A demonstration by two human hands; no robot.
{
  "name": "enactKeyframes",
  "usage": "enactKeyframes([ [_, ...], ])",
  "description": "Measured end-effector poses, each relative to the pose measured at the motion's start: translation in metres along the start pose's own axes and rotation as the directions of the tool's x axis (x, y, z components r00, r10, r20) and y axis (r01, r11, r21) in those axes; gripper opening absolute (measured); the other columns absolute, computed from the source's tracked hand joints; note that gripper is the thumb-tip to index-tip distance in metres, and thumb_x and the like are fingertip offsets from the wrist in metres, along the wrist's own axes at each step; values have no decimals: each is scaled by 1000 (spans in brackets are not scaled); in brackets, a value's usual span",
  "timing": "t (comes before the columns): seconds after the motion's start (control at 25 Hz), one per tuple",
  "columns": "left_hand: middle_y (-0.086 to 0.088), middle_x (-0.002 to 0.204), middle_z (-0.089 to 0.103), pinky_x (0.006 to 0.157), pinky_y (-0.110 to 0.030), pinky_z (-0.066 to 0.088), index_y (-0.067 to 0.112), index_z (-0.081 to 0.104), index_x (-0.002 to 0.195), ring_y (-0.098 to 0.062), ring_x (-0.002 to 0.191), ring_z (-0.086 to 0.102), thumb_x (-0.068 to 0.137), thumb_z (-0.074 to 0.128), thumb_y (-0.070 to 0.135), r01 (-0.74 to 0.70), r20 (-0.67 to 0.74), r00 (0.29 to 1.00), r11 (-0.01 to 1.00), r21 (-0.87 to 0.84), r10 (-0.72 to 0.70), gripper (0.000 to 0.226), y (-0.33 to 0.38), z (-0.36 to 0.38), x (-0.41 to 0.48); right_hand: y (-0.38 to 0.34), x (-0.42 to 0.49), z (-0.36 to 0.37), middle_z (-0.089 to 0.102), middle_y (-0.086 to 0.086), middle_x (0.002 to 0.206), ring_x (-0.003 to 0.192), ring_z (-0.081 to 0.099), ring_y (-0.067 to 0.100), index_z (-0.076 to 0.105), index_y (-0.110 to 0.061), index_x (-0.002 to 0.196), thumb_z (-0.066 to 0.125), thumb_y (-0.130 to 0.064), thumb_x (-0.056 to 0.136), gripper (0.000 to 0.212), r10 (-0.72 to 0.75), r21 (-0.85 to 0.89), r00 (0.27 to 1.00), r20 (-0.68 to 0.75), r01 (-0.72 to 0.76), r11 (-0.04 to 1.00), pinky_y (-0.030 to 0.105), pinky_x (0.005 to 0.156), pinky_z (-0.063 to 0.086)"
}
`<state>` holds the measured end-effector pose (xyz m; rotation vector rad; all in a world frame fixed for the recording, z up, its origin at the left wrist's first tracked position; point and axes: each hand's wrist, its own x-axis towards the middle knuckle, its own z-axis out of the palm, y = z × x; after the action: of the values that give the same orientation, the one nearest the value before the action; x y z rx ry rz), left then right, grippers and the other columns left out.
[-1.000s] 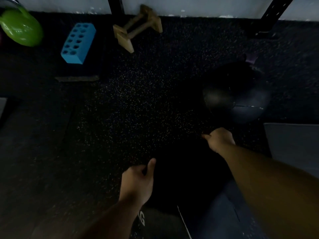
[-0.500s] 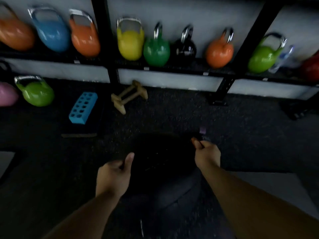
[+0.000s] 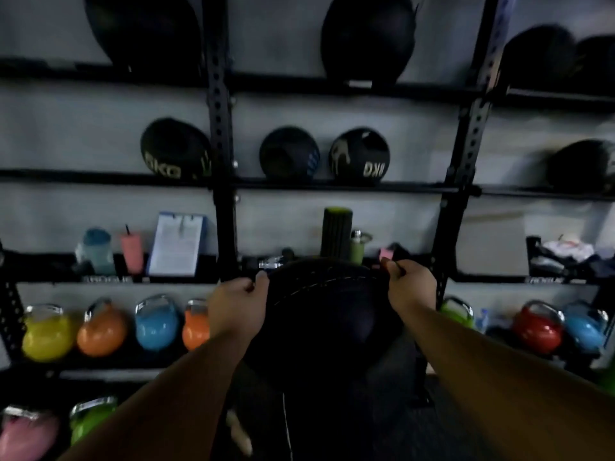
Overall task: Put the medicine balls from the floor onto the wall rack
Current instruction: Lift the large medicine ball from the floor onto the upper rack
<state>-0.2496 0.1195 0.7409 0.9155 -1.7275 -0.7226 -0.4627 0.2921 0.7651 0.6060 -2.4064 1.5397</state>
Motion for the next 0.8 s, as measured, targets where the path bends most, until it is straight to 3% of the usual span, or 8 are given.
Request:
enactKeyframes([
  [0.12, -19, 50, 50, 53, -37, 37, 1, 56, 53, -32, 51, 56, 93, 67, 35, -16, -48, 999, 987, -162, 8, 54, 95, -38, 81, -96, 40, -44, 71, 19, 94, 85, 62, 32, 72, -6, 97, 55, -26, 102, 27, -31, 99, 993, -111, 42, 994, 31, 70, 42],
  [0.24, -2, 39, 31, 50, -32, 27, 14, 38, 45, -19, 38, 33, 94, 66, 37, -86, -59, 996, 952, -294, 71, 61, 172, -69, 140, -163, 72, -78, 71, 22, 97, 89, 63, 35, 72, -3, 98, 55, -26, 102, 29, -45, 113, 976, -211, 70, 991, 29, 67, 35],
  [0.48, 5, 33, 27, 53, -29, 22, 19, 31, 48, -11, 37, 24, 91, 64, 31, -189, -152, 979, 887, -422, 136, 56, 270, -84, 216, -234, 134, -107, 70, 23, 102, 93, 61, 36, 72, -1, 98, 53, -24, 101, 30, 9, 204, 964, -266, 47, 978, 31, 74, 41],
  [0.6, 3, 41, 37, 55, -34, 33, 18, 35, 47, -23, 48, 37, 88, 64, 34, -280, -225, 953, 867, -411, 201, 53, 307, -78, 260, -261, 186, -107, 68, 23, 105, 98, 62, 38, 71, 0, 99, 50, -27, 101, 34, -19, 203, 959, -281, 79, 976, 33, 80, 46],
  [0.68, -15, 54, 51, 59, -39, 45, 15, 41, 48, -32, 55, 51, 89, 64, 36, -323, -282, 933, 860, -394, 222, 51, 327, -74, 293, -284, 226, -103, 67, 23, 109, 103, 61, 40, 70, 1, 104, 47, -29, 102, 39, -88, 149, 952, -292, 136, 979, 35, 85, 46],
  [0.8, 2, 40, 40, 55, -35, 37, 16, 36, 45, -17, 44, 42, 91, 65, 36, -392, -374, 893, 841, -374, 250, 58, 360, -59, 346, -323, 295, -90, 63, 25, 119, 110, 58, 40, 65, 4, 115, 37, -30, 106, 45, -153, 127, 945, -288, 196, 972, 35, 88, 43],
])
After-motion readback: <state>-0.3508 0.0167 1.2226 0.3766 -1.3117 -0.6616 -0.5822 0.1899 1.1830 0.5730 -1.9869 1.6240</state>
